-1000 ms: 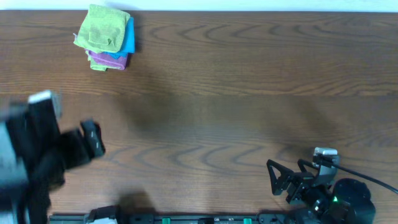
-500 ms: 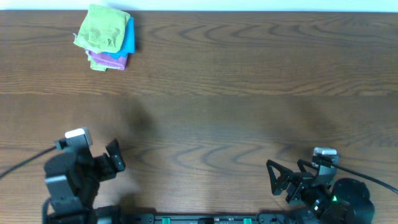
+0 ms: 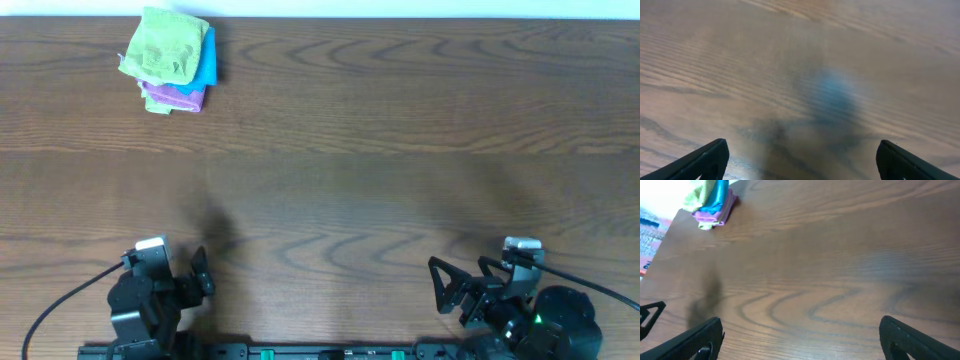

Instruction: Fold the cloth

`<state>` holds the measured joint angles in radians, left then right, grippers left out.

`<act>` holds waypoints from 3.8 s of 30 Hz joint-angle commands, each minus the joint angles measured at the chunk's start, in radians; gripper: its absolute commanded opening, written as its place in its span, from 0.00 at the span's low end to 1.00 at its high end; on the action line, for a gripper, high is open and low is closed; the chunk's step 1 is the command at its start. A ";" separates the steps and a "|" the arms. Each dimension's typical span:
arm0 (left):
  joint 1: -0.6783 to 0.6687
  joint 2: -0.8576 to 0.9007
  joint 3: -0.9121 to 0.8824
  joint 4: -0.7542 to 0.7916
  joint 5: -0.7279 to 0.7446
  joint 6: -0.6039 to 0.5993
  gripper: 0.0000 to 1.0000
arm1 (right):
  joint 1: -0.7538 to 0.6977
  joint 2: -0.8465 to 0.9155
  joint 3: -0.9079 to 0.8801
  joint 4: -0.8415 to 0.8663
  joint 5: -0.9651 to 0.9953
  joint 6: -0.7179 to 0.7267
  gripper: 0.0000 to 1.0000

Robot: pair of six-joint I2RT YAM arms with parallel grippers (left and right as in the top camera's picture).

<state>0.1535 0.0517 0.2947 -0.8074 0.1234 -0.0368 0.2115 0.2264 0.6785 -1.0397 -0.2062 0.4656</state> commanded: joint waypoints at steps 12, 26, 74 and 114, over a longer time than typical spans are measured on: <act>-0.074 -0.048 -0.108 0.000 -0.056 0.113 0.95 | -0.008 -0.004 0.002 -0.002 -0.001 0.013 0.99; -0.076 -0.048 -0.117 0.004 -0.056 0.112 0.95 | -0.008 -0.004 0.002 -0.002 -0.001 0.013 0.99; -0.076 -0.048 -0.117 0.004 -0.056 0.112 0.95 | -0.187 -0.197 -0.449 0.203 0.188 -0.449 0.99; -0.076 -0.048 -0.117 0.003 -0.056 0.112 0.95 | -0.226 -0.196 -0.490 0.202 0.188 -0.448 0.99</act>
<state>0.0830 0.0109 0.2012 -0.7776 0.0780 0.0574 -0.0071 0.0406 0.2008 -0.8387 -0.0254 0.0360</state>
